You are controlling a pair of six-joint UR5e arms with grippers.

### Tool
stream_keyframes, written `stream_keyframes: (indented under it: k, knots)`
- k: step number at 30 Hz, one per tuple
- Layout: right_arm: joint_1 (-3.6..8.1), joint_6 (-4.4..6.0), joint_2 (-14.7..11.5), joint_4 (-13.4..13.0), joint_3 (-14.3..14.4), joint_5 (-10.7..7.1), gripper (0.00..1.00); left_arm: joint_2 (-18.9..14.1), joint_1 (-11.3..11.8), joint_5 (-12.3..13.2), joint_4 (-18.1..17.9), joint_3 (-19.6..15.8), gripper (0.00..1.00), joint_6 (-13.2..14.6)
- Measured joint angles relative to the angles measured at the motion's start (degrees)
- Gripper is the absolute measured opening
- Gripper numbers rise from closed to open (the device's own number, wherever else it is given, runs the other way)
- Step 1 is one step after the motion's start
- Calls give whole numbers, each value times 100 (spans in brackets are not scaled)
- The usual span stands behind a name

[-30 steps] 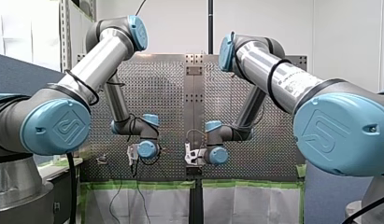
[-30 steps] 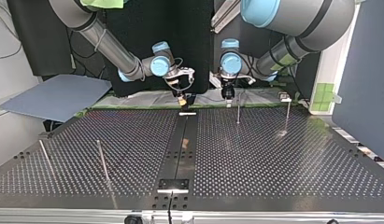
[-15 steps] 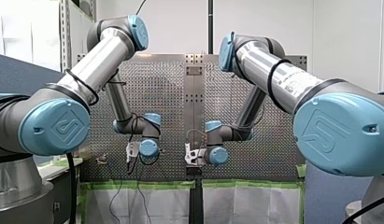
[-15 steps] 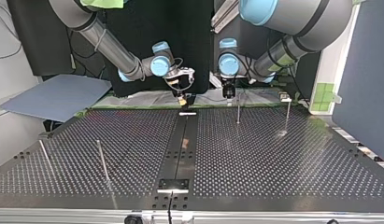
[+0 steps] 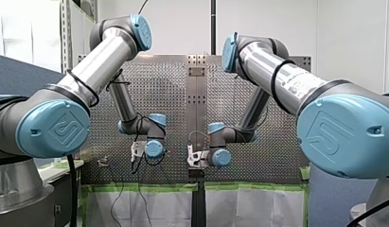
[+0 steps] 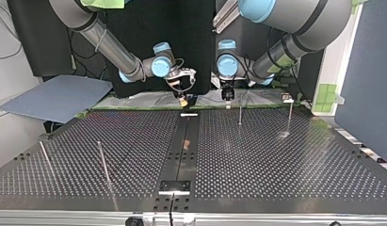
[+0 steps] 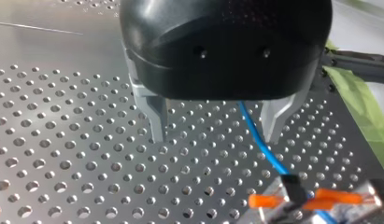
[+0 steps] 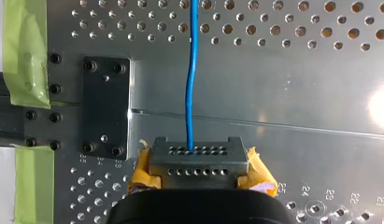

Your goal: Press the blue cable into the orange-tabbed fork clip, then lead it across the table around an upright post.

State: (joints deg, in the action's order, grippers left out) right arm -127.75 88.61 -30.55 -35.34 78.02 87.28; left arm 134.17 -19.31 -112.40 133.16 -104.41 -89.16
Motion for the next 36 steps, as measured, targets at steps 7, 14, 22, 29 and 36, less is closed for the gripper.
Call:
stream_keyframes:
  k: [7, 14, 22, 29, 36]
  knots:
    - [5, 0, 0, 0, 1, 0, 0, -1, -27, -136, 1, 6, 86, 91]
    - [9, 0, 0, 8, 1, 0, 0, -1, -60, -175, -5, 13, 39, 119]
    - [9, 0, 0, 17, 0, 0, 0, 0, -118, -139, 38, 63, 1, 174]
    - [12, 0, 0, 17, 1, 0, 0, -1, -159, -143, 175, 155, 1, 180]
    - [17, 0, 0, 29, 2, 0, 0, -1, -185, -153, 222, 176, 1, 175]
